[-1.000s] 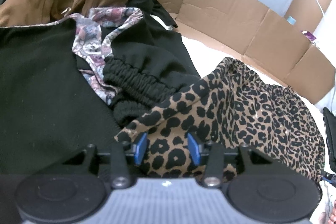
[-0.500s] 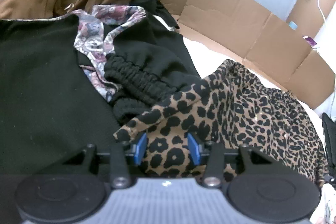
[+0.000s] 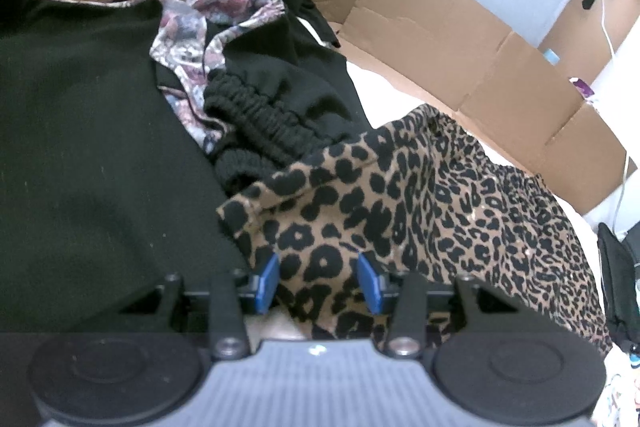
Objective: Fold clothes
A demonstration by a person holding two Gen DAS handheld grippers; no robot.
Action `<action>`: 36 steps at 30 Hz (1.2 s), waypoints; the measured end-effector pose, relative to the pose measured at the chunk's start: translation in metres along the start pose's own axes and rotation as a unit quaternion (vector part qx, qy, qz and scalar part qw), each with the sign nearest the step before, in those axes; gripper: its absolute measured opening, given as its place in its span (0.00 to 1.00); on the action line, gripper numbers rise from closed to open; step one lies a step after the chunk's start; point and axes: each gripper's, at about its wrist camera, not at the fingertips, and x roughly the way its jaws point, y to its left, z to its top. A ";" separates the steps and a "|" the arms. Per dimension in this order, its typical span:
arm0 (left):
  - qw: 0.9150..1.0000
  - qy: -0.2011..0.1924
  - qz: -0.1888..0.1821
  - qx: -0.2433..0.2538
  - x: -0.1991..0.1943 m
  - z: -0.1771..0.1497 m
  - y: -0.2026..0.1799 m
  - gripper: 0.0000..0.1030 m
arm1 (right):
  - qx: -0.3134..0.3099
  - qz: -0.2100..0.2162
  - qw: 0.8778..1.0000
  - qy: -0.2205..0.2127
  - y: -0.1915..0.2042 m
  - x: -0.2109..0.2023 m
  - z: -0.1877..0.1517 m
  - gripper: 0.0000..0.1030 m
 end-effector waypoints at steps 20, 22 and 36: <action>0.998 -0.026 0.019 0.046 -0.025 0.027 0.013 0.49 | 0.098 0.018 0.995 -0.016 0.016 -0.039 -0.015 0.25; 0.998 -0.029 0.018 0.047 -0.026 0.032 0.017 0.50 | 0.088 0.022 0.996 -0.025 0.023 -0.049 -0.017 0.26; 0.993 0.009 -0.004 0.117 -0.011 0.043 0.029 0.54 | 0.000 0.080 0.995 -0.063 0.068 -0.105 -0.020 0.47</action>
